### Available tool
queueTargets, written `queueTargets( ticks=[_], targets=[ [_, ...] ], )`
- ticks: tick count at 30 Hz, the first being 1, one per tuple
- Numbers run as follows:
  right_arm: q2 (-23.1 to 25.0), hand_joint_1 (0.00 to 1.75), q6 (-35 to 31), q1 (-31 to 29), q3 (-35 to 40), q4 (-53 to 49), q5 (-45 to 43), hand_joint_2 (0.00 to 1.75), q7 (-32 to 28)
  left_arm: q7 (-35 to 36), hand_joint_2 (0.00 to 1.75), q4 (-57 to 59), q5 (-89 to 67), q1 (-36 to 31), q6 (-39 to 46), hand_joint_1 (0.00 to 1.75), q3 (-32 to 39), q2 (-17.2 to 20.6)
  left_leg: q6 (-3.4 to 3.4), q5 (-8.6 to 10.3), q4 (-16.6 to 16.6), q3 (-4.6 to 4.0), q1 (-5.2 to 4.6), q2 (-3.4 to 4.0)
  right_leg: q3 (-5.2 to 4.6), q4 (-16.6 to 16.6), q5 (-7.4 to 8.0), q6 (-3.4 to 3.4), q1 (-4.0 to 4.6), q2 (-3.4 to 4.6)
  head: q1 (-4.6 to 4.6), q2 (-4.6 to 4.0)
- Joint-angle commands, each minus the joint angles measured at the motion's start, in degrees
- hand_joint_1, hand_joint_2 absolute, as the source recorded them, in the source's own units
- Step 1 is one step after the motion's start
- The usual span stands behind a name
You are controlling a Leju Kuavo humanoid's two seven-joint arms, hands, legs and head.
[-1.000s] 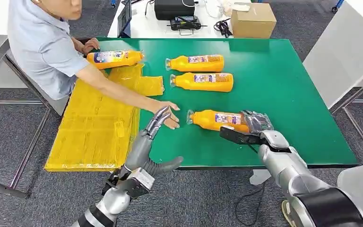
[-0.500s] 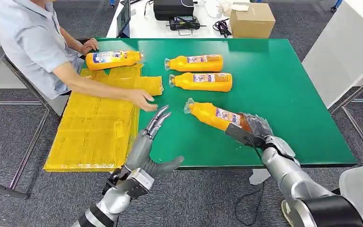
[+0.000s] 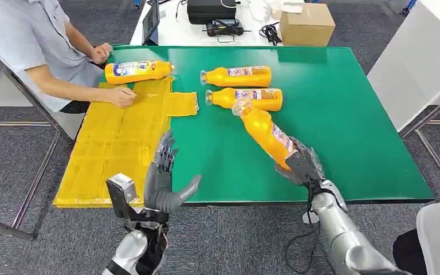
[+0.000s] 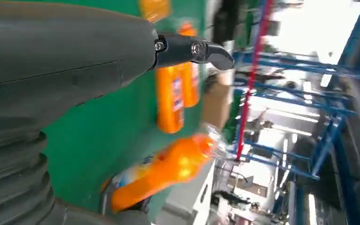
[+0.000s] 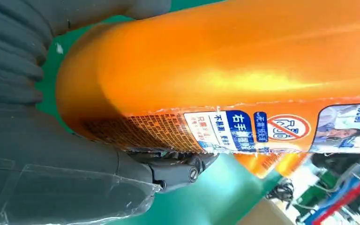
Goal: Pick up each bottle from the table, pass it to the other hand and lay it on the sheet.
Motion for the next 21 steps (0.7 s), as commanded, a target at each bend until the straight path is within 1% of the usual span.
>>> queueTargets(
  ticks=[1,3,4,5,6,9,10,11,12,13,14,15,16,18,19,20,21],
  targets=[
    [3.4,1.75,2.3,4.3,5.9,-15.8,-2.4,1.75,2.0,5.5,1.75,9.6,9.5,-0.9,-9.0,0.0,0.2,-0.4,-0.11,-0.07,0.0,0.18,0.05,0.18,0.11,0.0,-0.02,-0.14,0.05,0.16,-0.02,0.0],
    [3.7,1.75,2.0,4.2,6.2,-15.8,-2.2,1.75,2.2,5.5,1.75,9.8,9.5,-1.0,-9.0,0.0,0.2,-0.5,-0.08,-0.03,-0.1,0.11,0.03,0.2,0.03,0.0,0.01,-0.1,0.03,0.18,-0.04,0.0],
    [3.8,1.75,2.0,4.2,6.2,-15.7,-2.2,1.75,2.3,5.5,1.75,9.8,9.5,-1.1,-9.0,0.0,0.2,-0.6,-0.19,-0.18,0.0,0.41,0.1,0.4,0.27,0.0,-0.07,-0.24,0.11,0.36,-0.02,0.0],
    [3.4,1.75,2.0,3.8,7.1,-15.2,-1.7,1.75,2.2,6.1,1.75,10.1,10.0,-1.4,-9.7,0.0,0.0,-0.5,-0.09,-0.03,0.0,0.13,0.05,0.18,0.05,0.0,0.0,-0.11,0.05,0.14,-0.02,0.0],
    [3.4,1.75,2.2,3.2,8.8,-14.3,-1.0,1.75,2.1,7.0,1.75,10.8,10.8,-1.8,-10.6,0.0,-0.2,-0.6,-0.14,-0.09,0.0,0.29,0.09,0.23,0.2,0.0,-0.04,-0.17,0.09,0.18,0.0,0.0],
    [4.6,1.75,0.7,1.7,14.0,-11.9,2.5,1.75,3.9,6.7,1.75,12.7,10.6,-3.3,-8.7,0.0,0.6,-1.5,-0.07,-0.01,-0.1,0.13,0.05,0.15,0.04,0.0,0.01,-0.09,0.04,0.12,-0.04,0.0],
    [5.2,1.75,0.8,1.3,15.1,-11.3,2.9,1.75,4.4,6.0,1.75,12.9,9.9,-3.8,-7.5,0.0,0.9,-1.8,-0.09,-0.03,0.0,0.17,0.05,0.16,0.08,0.0,-0.01,-0.11,0.05,0.13,-0.02,0.0],
    [5.8,1.75,1.5,0.7,16.7,-10.2,2.5,1.75,5.3,5.4,1.75,12.9,9.5,-4.6,-6.8,0.0,1.3,-2.0,-0.15,-0.13,0.0,0.33,0.11,0.34,0.21,0.0,-0.04,-0.19,0.12,0.3,0.0,0.0],
    [6.2,1.75,1.7,0.3,17.8,-9.6,2.6,1.75,5.8,5.2,1.75,12.8,9.1,-5.2,-6.2,0.0,1.6,-2.2,-0.09,-0.05,0.0,0.17,0.06,0.23,0.09,0.0,0.0,-0.11,0.06,0.2,-0.02,0.0],
    [6.5,1.75,1.8,-0.3,18.9,-8.8,2.5,1.75,6.4,4.8,1.75,12.7,8.5,-5.7,-5.5,0.0,1.8,-2.5,-0.14,-0.1,0.0,0.26,0.09,0.37,0.14,0.0,0.0,-0.17,0.09,0.34,0.0,0.0],
    [6.5,1.75,2.3,-0.7,20.4,-8.1,2.5,1.75,6.4,4.5,1.75,12.9,7.8,-6.3,-4.9,0.0,1.9,-2.7,-0.11,-0.06,0.0,0.12,0.08,0.32,0.02,0.0,0.03,-0.13,0.08,0.3,0.0,0.0],
    [6.8,1.75,2.8,-0.9,21.1,-7.9,2.5,1.75,6.2,4.5,1.75,13.0,7.8,-6.7,-4.9,0.0,2.0,-2.9,-0.08,-0.02,0.0,0.06,0.06,0.22,0.01,0.0,0.03,-0.1,0.06,0.2,0.0,0.0],
    [6.8,1.75,2.8,-0.9,21.1,-7.9,2.5,1.75,6.2,4.5,1.75,13.0,7.8,-6.7,-4.9,0.0,2.0,-2.9,-0.14,-0.09,0.0,0.18,0.09,0.36,0.07,0.0,0.0,-0.17,0.09,0.32,-0.02,0.0],
    [6.8,1.75,2.8,-0.9,21.1,-7.9,2.5,1.75,6.2,4.5,1.75,13.0,7.8,-6.7,-4.9,0.0,2.0,-2.9,-0.09,0.01,0.0,0.08,0.04,0.12,0.02,0.0,0.0,-0.1,0.04,0.08,-0.02,0.0],
    [6.7,1.75,2.8,-0.9,21.1,-7.8,2.5,1.75,6.2,4.5,1.75,13.0,7.8,-6.6,-4.9,0.0,2.0,-2.8,-0.21,-0.12,0.0,0.37,0.13,0.22,0.29,0.0,-0.09,-0.26,0.14,0.16,-0.02,0.0],
    [6.7,1.75,2.8,-0.9,21.1,-7.8,2.5,1.75,6.2,4.5,1.75,13.0,7.8,-6.6,-4.9,0.0,2.0,-2.8,-0.1,-0.01,-0.1,0.17,0.05,0.11,0.1,0.0,-0.02,-0.12,0.05,0.09,-0.02,0.0],
    [6.7,1.75,2.8,-0.9,21.1,-7.8,2.5,1.75,6.2,4.5,1.75,13.0,7.8,-6.6,-4.9,0.0,2.0,-2.8,-0.15,-0.09,0.0,0.31,0.11,0.19,0.24,0.0,-0.06,-0.18,0.11,0.15,-0.04,0.0]
  ],
)
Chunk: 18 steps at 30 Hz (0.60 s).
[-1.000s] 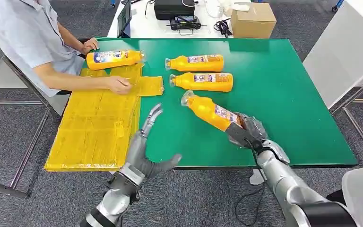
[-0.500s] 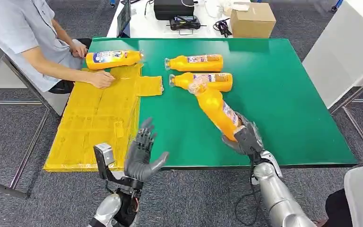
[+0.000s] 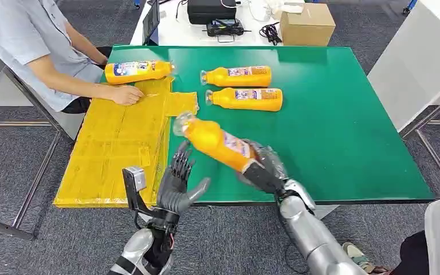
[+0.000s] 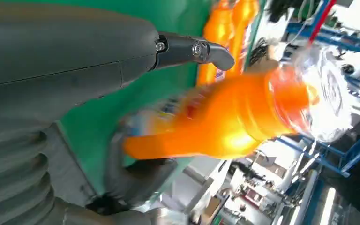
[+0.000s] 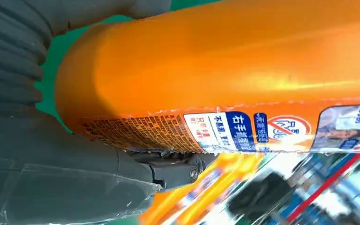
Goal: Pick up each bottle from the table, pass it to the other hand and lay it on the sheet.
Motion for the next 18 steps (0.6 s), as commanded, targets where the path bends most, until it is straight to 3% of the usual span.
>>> queueTargets(
  ticks=[1,10,14,18],
  targets=[
    [0.6,1.75,0.3,-4.1,5.9,5.3,0.0,1.75,0.4,-0.1,1.75,4.9,-0.3,-3.6,0.4,0.0,1.1,-0.2,-0.09,-0.08,0.0,0.23,0.05,0.14,0.2,0.0,-0.03,-0.12,0.06,0.12,0.0,0.0],
    [0.4,1.75,0.5,-4.2,6.1,5.4,-0.2,1.75,0.3,-0.2,1.75,5.3,-0.3,-3.5,0.4,0.0,0.9,-0.2,-0.12,-0.1,0.0,0.23,0.05,0.13,0.22,0.0,-0.05,-0.17,0.06,0.12,0.02,0.0],
    [0.0,1.75,5.5,-4.9,8.9,5.8,-2.5,1.75,0.2,-0.6,1.75,6.8,2.0,-3.9,-1.3,0.0,2.6,-0.7,-0.09,-0.05,0.0,0.14,0.02,0.09,0.13,0.0,-0.02,-0.12,0.04,0.07,0.02,0.0],
    [0.0,1.75,6.4,-4.4,10.0,5.1,-3.7,1.75,-0.3,-3.8,1.75,5.9,1.8,-4.2,0.3,0.0,4.8,-1.1,-0.06,-0.02,0.0,0.1,0.02,0.07,0.09,0.0,-0.01,-0.09,0.03,0.05,0.0,0.0]
  ],
)
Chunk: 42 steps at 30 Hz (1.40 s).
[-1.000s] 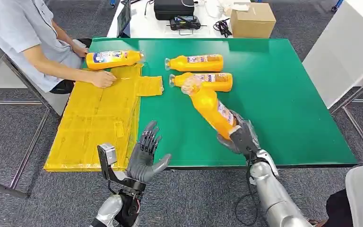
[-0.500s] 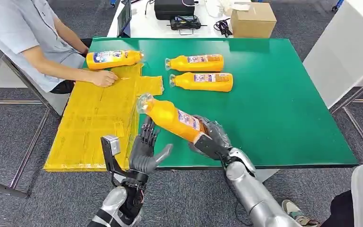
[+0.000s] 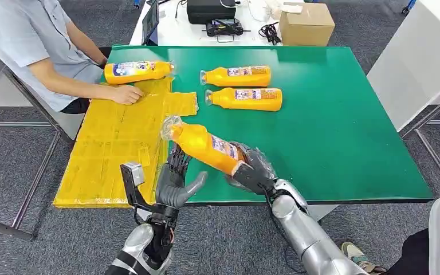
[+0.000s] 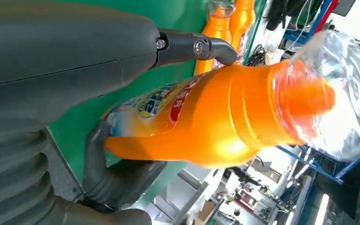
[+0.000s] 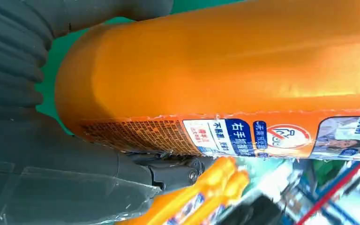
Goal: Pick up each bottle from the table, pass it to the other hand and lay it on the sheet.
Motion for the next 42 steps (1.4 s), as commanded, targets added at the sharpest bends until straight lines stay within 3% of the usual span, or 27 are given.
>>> queueTargets(
  ticks=[1,5,10,32,42],
  targets=[
    [-0.3,1.75,3.5,-2.8,6.1,3.0,-2.3,1.75,-0.4,-3.3,1.75,3.6,1.3,-3.4,0.3,0.0,3.7,-0.5,-0.11,-0.07,0.0,0.21,0.06,0.06,0.2,0.0,-0.05,-0.14,0.07,0.04,-0.02,0.0],
    [0.1,1.75,3.9,-2.9,7.4,1.4,-3.4,1.75,-0.4,-2.1,1.75,1.4,2.6,-2.6,-1.6,0.0,4.9,-1.9,-0.06,-0.03,0.0,0.07,0.04,0.07,0.06,0.0,-0.01,-0.08,0.04,0.06,0.0,0.0],
    [0.2,1.75,6.9,-4.5,9.1,1.9,-5.4,1.75,-1.3,-5.8,1.75,0.2,2.7,-3.2,-7.0,0.0,5.6,-1.3,-0.15,-0.15,0.1,0.25,0.07,0.22,0.2,0.1,-0.08,-0.19,0.08,0.21,0.02,0.0],
    [0.2,1.75,9.9,-3.6,8.9,0.5,-10.3,1.75,-2.5,-6.2,1.75,2.8,1.6,-4.4,-8.6,0.0,6.8,-2.5,-0.16,-0.13,0.0,0.31,0.1,0.09,0.3,0.0,-0.1,-0.21,0.11,0.07,0.0,0.0],
    [1.2,1.75,9.9,-3.8,5.8,1.9,-13.6,1.75,-2.5,-10.9,1.75,7.9,-4.5,-6.7,-1.6,0.0,5.7,-2.7,-0.13,-0.08,0.0,0.28,0.07,0.0,0.27,0.0,-0.09,-0.17,0.08,-0.02,0.0,0.0]
  ],
)
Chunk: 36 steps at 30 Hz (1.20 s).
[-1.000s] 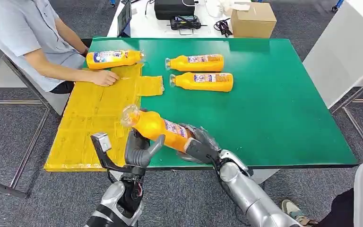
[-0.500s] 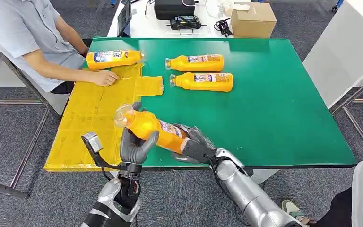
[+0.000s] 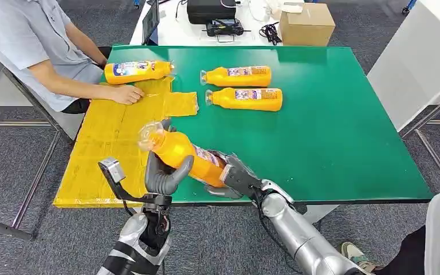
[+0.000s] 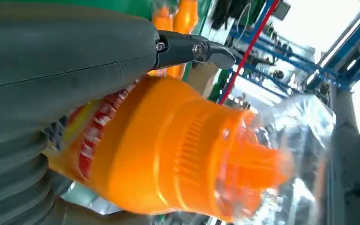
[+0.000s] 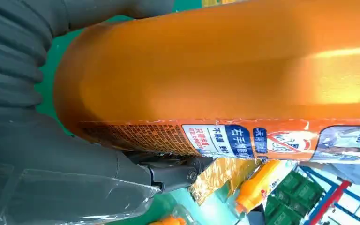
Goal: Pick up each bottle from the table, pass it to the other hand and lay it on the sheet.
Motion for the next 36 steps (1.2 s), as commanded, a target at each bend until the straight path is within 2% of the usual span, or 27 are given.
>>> queueTargets(
  ticks=[1,2,5,6,12,13,14,15,16,18,19,21,24,25,27,28,29,34,36],
  targets=[
    [0.6,1.68,0.5,-2.3,-2.0,2.9,-2.3,1.75,0.6,-4.2,1.75,7.6,-2.9,-4.2,4.8,0.0,-1.0,-0.2,-0.1,-0.05,0.0,0.2,0.05,-0.01,0.22,0.0,-0.05,-0.13,0.06,-0.03,0.0,0.0],
    [0.8,1.73,0.4,-2.2,-2.2,3.5,-2.5,1.75,0.7,-3.9,1.75,7.5,-2.1,-3.9,4.7,0.0,-1.0,-0.2,-0.08,-0.04,0.0,0.17,0.03,0.02,0.18,0.0,-0.03,-0.11,0.04,0.01,0.0,0.0],
    [0.7,1.73,0.3,-2.0,-2.2,3.7,-2.5,1.75,0.7,-3.9,1.75,7.6,-2.1,-3.8,4.7,0.0,-1.0,-0.2,-0.14,-0.12,0.0,0.36,0.08,0.1,0.36,-0.1,-0.09,-0.19,0.1,0.08,0.0,0.0],
    [0.7,1.73,0.3,-2.0,-2.2,3.7,-2.5,1.75,0.7,-3.9,1.75,7.6,-2.1,-3.8,4.7,0.0,-1.0,-0.2,-0.06,-0.02,0.0,0.13,0.01,0.01,0.13,0.0,-0.03,-0.08,0.02,0.0,0.0,0.0],
    [0.7,1.73,0.3,-2.0,-2.2,3.7,-2.5,1.75,0.7,-3.9,1.75,7.6,-2.1,-3.8,4.7,0.0,-1.0,-0.2,-0.06,-0.03,0.0,0.13,0.02,0.02,0.13,0.0,-0.03,-0.09,0.03,0.01,0.0,0.0],
    [0.9,1.75,0.0,-2.1,-2.5,4.2,-2.7,1.75,0.7,-3.9,1.75,7.8,-2.1,-4.0,5.0,0.0,-1.4,-0.1,-0.17,-0.17,0.0,0.46,0.11,0.1,0.47,-0.1,-0.13,-0.23,0.12,0.07,0.0,0.0],
    [1.1,1.75,-0.2,-2.2,-2.8,4.9,-2.9,1.75,0.7,-3.8,1.75,8.5,-2.1,-4.2,5.3,0.24,-1.7,-0.1,-0.09,-0.05,0.0,0.19,0.04,0.03,0.19,0.0,-0.04,-0.12,0.05,0.02,0.0,0.0],
    [1.1,1.73,-0.3,-2.3,-2.8,5.0,-3.0,1.75,0.6,-3.8,1.75,8.8,-2.1,-4.3,5.5,1.62,-1.8,-0.1,-0.06,-0.02,0.0,0.11,0.02,0.02,0.11,0.0,-0.02,-0.09,0.03,0.01,0.0,0.0],
    [1.2,1.75,-0.1,-2.5,-2.9,5.2,-3.1,1.75,0.3,-4.2,1.75,9.4,-2.3,-4.6,6.2,1.75,-1.9,-0.3,-0.09,-0.06,0.0,0.2,0.05,0.04,0.21,0.0,-0.05,-0.13,0.06,0.02,0.0,0.0],
    [1.3,1.69,0.3,-2.9,-2.9,5.3,-3.4,1.75,0.0,-4.5,1.75,9.9,-2.2,-5.0,6.4,1.75,-1.9,-0.4,-0.06,-0.02,0.0,0.1,0.03,0.02,0.11,0.0,-0.01,-0.08,0.03,0.01,0.0,0.0],
    [1.5,1.73,0.2,-3.3,-2.9,5.3,-3.3,1.75,0.1,-4.9,1.75,10.1,-2.5,-5.2,7.1,1.75,-1.9,-0.4,-0.1,-0.07,0.0,0.23,0.05,0.04,0.24,0.0,-0.06,-0.14,0.06,0.03,0.0,0.0],
    [1.6,1.64,0.4,-3.4,-3.0,5.4,-3.5,1.75,0.2,-5.1,1.75,10.1,-2.7,-5.3,7.3,1.75,-2.0,-0.4,-0.13,-0.11,0.0,0.28,0.06,0.1,0.27,0.0,-0.08,-0.17,0.07,0.08,-0.02,0.0],
    [1.9,1.47,-0.3,-3.4,-3.8,6.8,-4.1,1.75,0.4,-1.9,1.75,10.6,1.8,-5.3,1.2,1.75,-2.3,-0.1,-0.06,-0.02,0.0,0.09,0.01,0.05,0.09,0.0,-0.01,-0.08,0.02,0.04,0.0,0.0],
    [2.1,1.48,-0.2,-3.6,-4.2,7.9,-4.1,1.75,0.0,2.3,1.75,11.1,8.6,-4.9,-6.9,1.75,-1.8,0.0,-0.11,-0.08,0.0,0.26,0.03,0.08,0.25,0.0,-0.06,-0.15,0.04,0.07,-0.02,0.0],
    [2.0,1.5,-0.6,-3.6,-4.3,8.6,-3.7,1.75,-0.4,3.5,1.75,11.5,9.5,-4.8,-8.5,1.75,-2.6,0.3,-0.07,-0.03,-0.1,0.17,0.02,0.05,0.17,0.0,-0.02,-0.1,0.03,0.04,0.0,0.0],
    [1.9,1.52,-0.7,-3.5,-4.4,8.8,-3.5,1.75,-0.7,4.0,1.75,11.7,9.7,-4.7,-8.9,1.75,-3.0,0.3,-0.18,-0.15,-0.1,0.49,0.1,0.15,0.48,-0.1,-0.1,-0.24,0.12,0.12,-0.02,0.0],
    [1.9,1.5,-0.6,-3.4,-4.3,8.8,-3.5,1.75,-0.8,4.0,1.75,11.7,9.7,-4.7,-9.2,1.75,-3.2,0.4,-0.1,-0.06,-0.1,0.24,0.03,0.09,0.23,-0.1,-0.03,-0.13,0.04,0.08,-0.02,0.0],
    [2.0,1.48,-0.7,-3.4,-4.6,9.0,-3.1,1.75,-1.1,7.5,1.75,12.5,13.9,-5.0,-13.7,1.75,-3.5,0.4,-0.11,-0.09,0.0,0.27,0.06,0.07,0.28,-0.1,-0.06,-0.14,0.07,0.06,-0.02,0.0],
    [2.0,1.59,-0.8,-3.5,-4.4,9.4,-2.6,1.75,-1.2,8.9,1.75,12.8,15.0,-5.1,-15.5,1.75,-4.1,0.6,-0.14,-0.13,0.0,0.37,0.06,0.11,0.36,0.0,-0.1,-0.18,0.07,0.09,0.0,0.0]
  ],
)
